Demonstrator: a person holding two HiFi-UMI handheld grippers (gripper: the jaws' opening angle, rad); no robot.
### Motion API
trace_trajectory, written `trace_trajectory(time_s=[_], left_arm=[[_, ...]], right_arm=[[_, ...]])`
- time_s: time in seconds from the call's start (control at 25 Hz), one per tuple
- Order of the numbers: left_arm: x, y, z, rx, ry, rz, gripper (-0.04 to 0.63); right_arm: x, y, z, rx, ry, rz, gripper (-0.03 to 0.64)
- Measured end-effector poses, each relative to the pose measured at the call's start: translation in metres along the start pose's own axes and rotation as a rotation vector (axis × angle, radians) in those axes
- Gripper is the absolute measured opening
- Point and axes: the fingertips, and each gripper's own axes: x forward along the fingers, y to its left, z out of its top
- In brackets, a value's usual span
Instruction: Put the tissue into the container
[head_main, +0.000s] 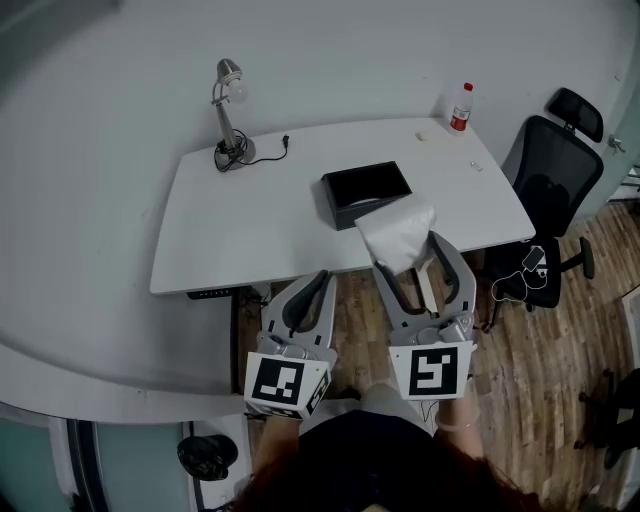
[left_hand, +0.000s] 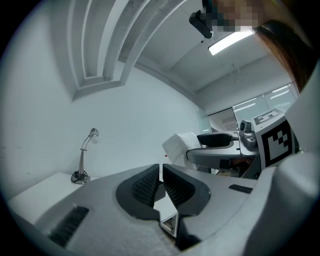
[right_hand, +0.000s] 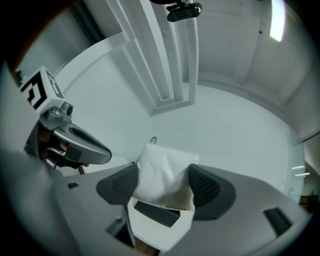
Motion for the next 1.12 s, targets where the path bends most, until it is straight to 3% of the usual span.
trace_trajectory(time_s=[0.44,1.12], left_arm=[[0.014,0.015,-0.012,-0.036,0.013,-0.013,0.04],[0.066,0.039,-0.015,-0.015,0.025,-0.041,0.04]], right_arm=[[0.019,-0.002,-0.007,-0.003,0.026,-0.012,0.339],[0.07,-0.018,-0.026,0.003,0.052,-0.01,0.334]])
